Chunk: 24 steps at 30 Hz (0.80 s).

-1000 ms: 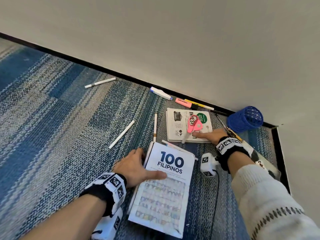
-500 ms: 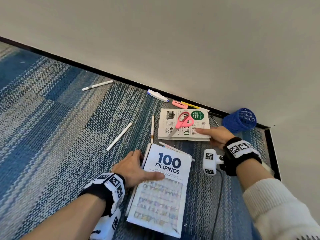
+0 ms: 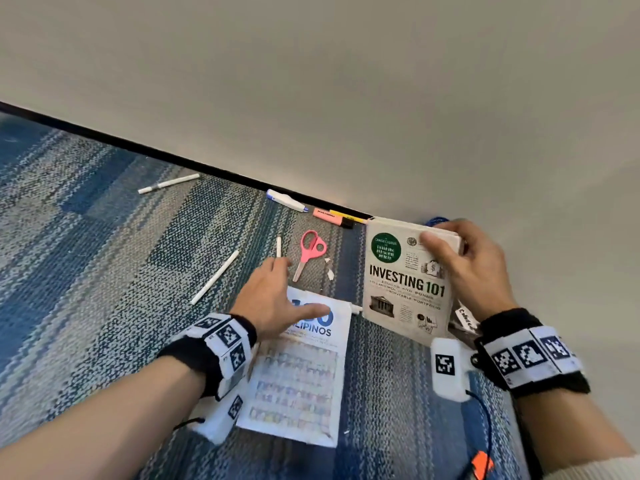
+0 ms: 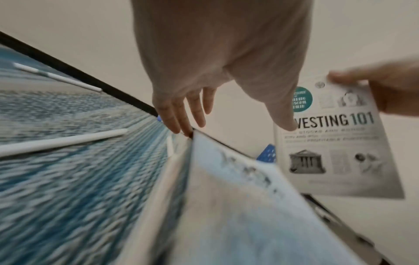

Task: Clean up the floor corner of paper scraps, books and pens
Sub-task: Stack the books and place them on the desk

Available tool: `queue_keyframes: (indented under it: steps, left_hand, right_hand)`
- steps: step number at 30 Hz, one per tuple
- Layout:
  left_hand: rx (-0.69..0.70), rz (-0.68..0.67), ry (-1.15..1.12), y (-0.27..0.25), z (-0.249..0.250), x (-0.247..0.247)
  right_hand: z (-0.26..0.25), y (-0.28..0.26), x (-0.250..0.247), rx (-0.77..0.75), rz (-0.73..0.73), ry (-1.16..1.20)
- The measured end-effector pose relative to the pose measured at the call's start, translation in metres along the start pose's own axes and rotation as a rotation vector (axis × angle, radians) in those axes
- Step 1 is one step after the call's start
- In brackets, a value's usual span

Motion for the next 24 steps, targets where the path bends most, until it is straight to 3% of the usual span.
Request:
queue_keyframes:
  steps: [4,7,9,11,13,16,18,24]
  left_hand:
    - [0.159,-0.029,-0.304,0.01,0.045,-0.018]
    - [0.127,-0.088,-0.804,0.013,0.062,-0.032]
    - [0.065,0.039,-1.029,0.017,0.057,-0.051]
    - [0.001,0.145,-1.082,0.02,0.04,-0.069]
    - [-0.089,0.183,-1.084,0.016,0.016,-0.077]
    - [-0.264,0.187,-1.05,0.0,-0.024,-0.07]
    - [-0.335,0.144,-1.007,-0.014,-0.043,-0.053]
    - [-0.584,0.147,-0.84,-0.021,-0.089,-0.002]
  right_hand:
    - [-0.045,-0.007,0.003,-0.085,-0.185,0.304]
    - [-0.066,0.008,0.014,-0.146,-0.183,0.443]
    - [-0.066,0.025,0.029,-0.109,-0.135,0.574]
    - [-0.044,0.045,0.053,-0.044,-0.106,0.623]
    - [-0.012,0.057,0.085,-0.039,-0.145,0.358]
    - [0.041,0.052,0.143,-0.055,-0.41,-0.166]
    - [0.063,0.044,0.17,-0.049,-0.497,-0.275]
    - [0.076,0.054,0.208,-0.126,-0.528,-0.477]
Point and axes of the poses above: each hand's wrist, its own y-axis towards the middle knuckle, its own x-axis out of the palm, z = x × y, the point moved 4 cm from there along y, towards the middle knuckle, and after that the axes turned 3 degrees about -y, right-handed, at the moved point
